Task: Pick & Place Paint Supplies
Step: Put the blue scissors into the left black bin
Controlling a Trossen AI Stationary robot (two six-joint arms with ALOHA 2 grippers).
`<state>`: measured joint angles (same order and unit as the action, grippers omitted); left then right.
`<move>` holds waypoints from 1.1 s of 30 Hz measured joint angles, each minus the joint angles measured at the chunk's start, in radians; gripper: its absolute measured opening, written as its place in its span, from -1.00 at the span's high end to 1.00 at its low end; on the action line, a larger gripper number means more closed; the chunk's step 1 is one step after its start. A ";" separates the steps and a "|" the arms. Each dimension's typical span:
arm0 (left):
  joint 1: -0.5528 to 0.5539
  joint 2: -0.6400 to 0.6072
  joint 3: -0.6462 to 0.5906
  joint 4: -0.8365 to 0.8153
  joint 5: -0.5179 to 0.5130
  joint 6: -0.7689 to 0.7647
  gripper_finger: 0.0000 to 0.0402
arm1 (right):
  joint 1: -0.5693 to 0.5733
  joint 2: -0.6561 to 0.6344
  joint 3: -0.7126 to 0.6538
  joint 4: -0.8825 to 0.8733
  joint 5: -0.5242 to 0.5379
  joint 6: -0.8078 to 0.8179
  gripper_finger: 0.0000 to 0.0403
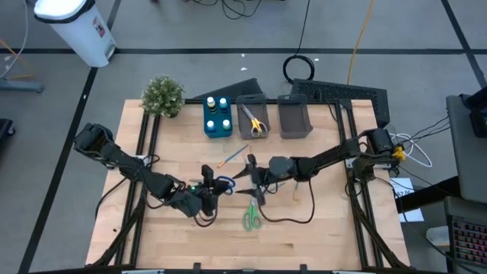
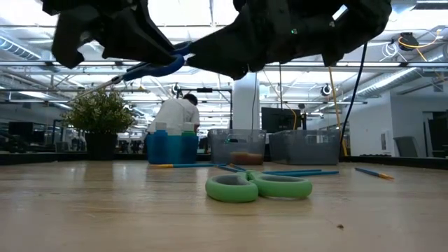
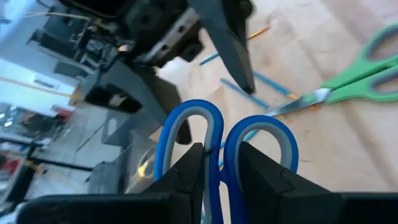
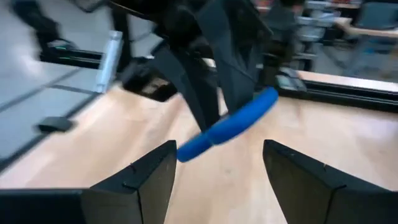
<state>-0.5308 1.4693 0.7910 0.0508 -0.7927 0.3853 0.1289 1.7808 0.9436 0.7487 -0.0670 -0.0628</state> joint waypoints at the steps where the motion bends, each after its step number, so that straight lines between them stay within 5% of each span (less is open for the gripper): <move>1: 0.000 0.000 0.000 0.000 -0.018 0.002 0.58 | 0.003 0.000 0.000 0.006 0.037 0.003 -0.15; 5: 0.001 0.000 0.000 0.002 -0.080 0.005 0.58 | 0.002 -0.002 0.000 0.034 0.094 0.076 -0.15; 25: 0.021 0.000 0.000 0.006 -0.062 0.000 0.59 | 0.001 0.065 0.115 -0.039 0.070 0.296 -0.13; 33: 0.019 0.000 -0.002 -0.012 -0.070 -0.002 0.60 | -0.023 0.125 0.165 -0.050 0.047 0.413 0.06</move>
<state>-0.5117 1.4691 0.7895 0.0391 -0.8623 0.3828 0.1057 1.9058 1.1084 0.6991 -0.0199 0.3499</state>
